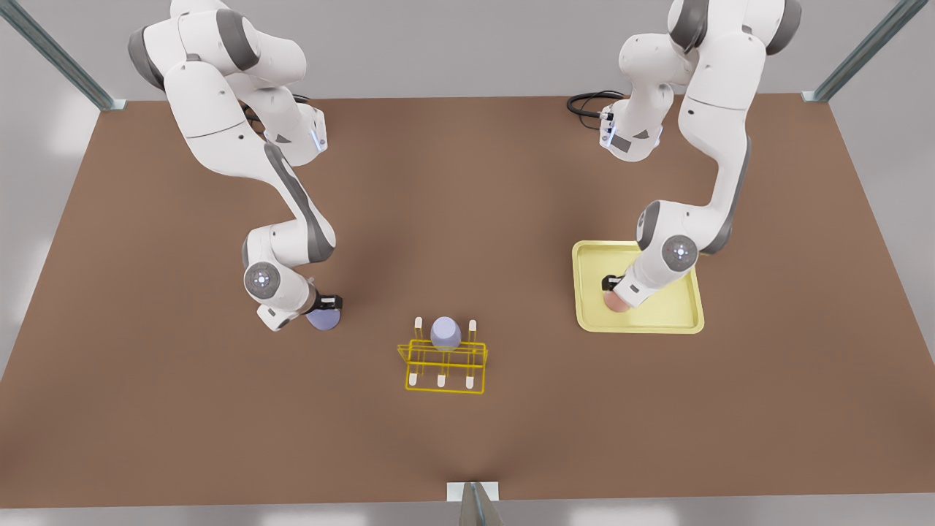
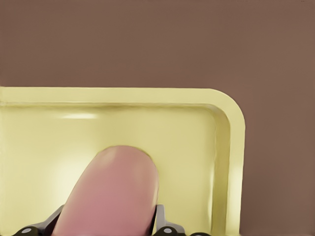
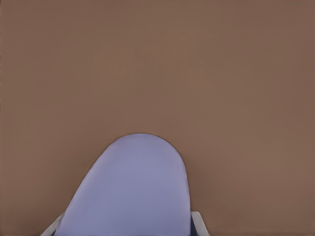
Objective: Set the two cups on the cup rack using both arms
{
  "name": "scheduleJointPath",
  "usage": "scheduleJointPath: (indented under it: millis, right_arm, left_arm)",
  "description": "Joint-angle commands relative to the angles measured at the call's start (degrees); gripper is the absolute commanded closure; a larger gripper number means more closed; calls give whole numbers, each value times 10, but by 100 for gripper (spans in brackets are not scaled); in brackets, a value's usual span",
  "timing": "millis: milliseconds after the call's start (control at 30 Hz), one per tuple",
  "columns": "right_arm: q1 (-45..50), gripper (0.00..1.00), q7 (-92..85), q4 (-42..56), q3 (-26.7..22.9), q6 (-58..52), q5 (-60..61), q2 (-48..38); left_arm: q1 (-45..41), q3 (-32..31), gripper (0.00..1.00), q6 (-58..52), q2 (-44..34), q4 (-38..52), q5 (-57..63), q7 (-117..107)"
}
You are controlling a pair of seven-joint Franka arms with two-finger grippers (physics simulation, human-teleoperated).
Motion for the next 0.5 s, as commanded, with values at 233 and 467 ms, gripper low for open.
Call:
scheduleJointPath:
  millis: [233, 467]
  right_arm:
    - [0, 14, -4, 5, 0, -8, 4, -13]
    - [-1, 14, -3, 50, 34, -9, 36, -34]
  left_arm:
    - [-1, 1, 20, -66, -24, 11, -2, -26]
    - [-1, -2, 20, -105, -13, 55, -2, -38]
